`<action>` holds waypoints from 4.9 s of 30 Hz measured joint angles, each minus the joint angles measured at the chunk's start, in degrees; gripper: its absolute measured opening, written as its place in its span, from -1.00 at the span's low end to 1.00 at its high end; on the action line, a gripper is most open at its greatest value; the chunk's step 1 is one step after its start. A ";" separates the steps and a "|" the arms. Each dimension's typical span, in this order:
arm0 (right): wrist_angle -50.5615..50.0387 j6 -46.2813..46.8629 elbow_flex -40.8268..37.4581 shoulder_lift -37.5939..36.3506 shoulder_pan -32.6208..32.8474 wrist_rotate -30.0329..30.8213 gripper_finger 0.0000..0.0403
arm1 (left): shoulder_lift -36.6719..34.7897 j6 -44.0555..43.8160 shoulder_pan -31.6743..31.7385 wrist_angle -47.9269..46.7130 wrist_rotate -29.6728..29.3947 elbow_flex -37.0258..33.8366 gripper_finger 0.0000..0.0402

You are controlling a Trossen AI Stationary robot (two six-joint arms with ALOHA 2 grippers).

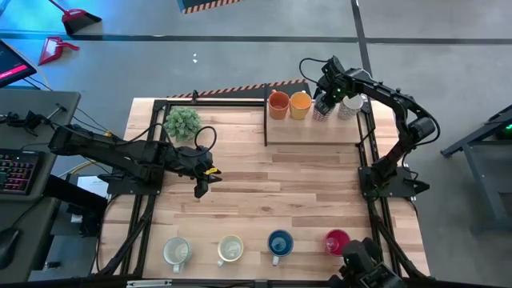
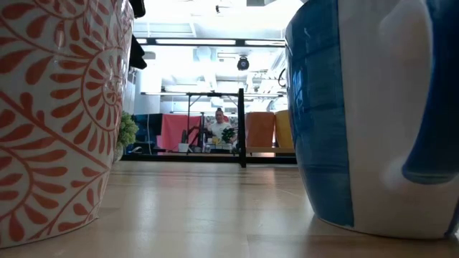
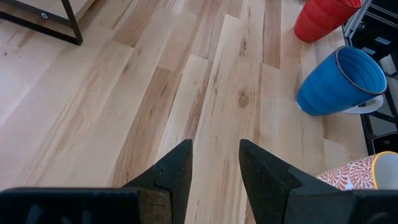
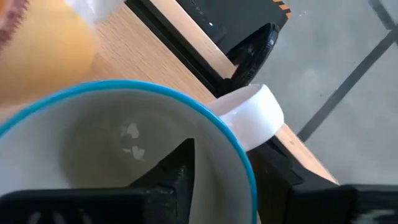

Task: Place coffee mugs
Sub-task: Put the red patterned mug on the shelf, then put the green patterned mug on the shelf

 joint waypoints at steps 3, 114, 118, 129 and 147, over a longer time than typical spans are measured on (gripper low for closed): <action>-0.23 0.32 0.00 0.00 0.02 -0.37 -0.41 | 0.00 0.00 0.00 0.00 0.00 0.00 -0.40; 56.44 45.59 -38.60 -42.71 86.47 11.59 -0.41 | 13.86 -39.40 -48.94 -12.78 -21.10 20.09 -0.60; 55.30 45.83 -38.60 -42.71 86.43 11.39 -0.41 | 14.35 -45.17 -48.92 -20.38 -14.59 20.09 -0.60; 50.33 45.83 -38.60 -42.71 86.42 11.41 -0.41 | 16.11 -52.11 -48.68 -28.37 0.74 20.09 -0.60; 46.69 45.43 -38.60 -42.71 86.42 11.43 -0.41 | 16.09 -48.01 -48.65 -27.26 2.95 16.76 -0.32</action>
